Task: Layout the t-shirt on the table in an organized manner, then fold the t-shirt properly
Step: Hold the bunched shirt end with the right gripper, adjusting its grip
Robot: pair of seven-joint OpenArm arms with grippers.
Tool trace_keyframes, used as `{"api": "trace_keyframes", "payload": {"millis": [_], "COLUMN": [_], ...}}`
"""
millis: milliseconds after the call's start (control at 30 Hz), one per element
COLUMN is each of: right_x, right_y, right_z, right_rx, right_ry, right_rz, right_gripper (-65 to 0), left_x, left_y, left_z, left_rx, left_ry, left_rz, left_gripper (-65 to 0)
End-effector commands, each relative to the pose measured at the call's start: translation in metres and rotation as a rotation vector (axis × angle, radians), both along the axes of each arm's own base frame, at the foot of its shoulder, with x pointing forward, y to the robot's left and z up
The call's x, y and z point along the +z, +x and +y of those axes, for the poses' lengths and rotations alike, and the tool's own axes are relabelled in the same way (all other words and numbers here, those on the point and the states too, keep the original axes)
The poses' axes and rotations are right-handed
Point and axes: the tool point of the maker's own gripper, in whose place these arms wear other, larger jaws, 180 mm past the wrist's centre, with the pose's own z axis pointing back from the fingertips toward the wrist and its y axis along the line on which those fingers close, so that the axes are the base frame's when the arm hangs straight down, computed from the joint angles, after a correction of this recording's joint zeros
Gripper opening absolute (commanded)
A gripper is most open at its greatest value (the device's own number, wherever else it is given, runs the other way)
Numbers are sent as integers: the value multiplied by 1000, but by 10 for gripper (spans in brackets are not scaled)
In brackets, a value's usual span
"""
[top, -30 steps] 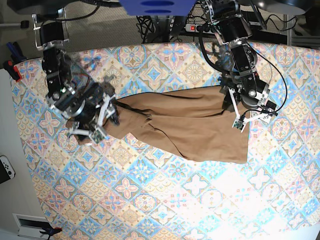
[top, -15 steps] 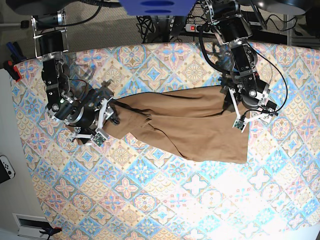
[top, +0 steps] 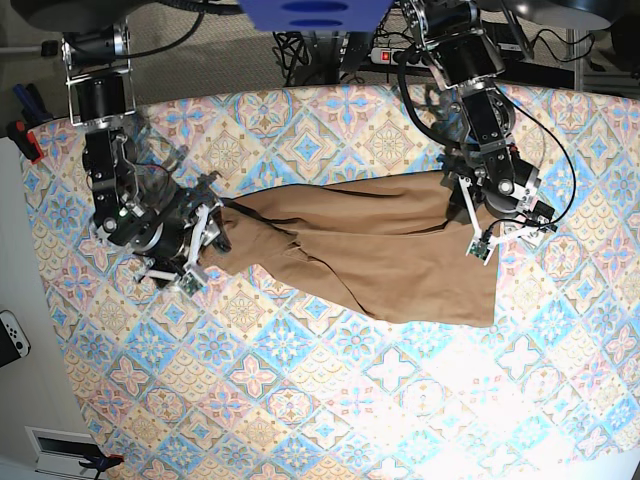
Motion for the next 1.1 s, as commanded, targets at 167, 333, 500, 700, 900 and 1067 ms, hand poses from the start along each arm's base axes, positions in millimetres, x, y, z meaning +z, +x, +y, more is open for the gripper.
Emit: {"api": "trace_keyframes", "payload": {"millis": [167, 333, 500, 700, 900, 1067], "right_x": [17, 14, 1, -1, 4, 26], "right_y": [12, 9, -4, -6, -2, 17], "right_z": [-1, 3, 25, 28, 27, -1], "right_rx": [1, 15, 91, 104, 96, 10], "right_ry": [14, 8, -2, -5, -3, -16], "right_rz": [-53, -41, -4, 4, -12, -61], "right_gripper": [-283, -419, -494, -517, -650, -650], "left_x": [13, 13, 14, 14, 14, 14], "left_y": [11, 12, 12, 12, 13, 13], "left_z": [2, 2, 2, 2, 2, 1], "left_rx": [-1, -1, -1, -1, 1, 0], "left_ry": [8, 8, 8, 8, 8, 4], "left_rz": [-48, -49, -51, -51, -52, -54], "left_gripper": [-137, -137, -137, -137, -137, -137]}}
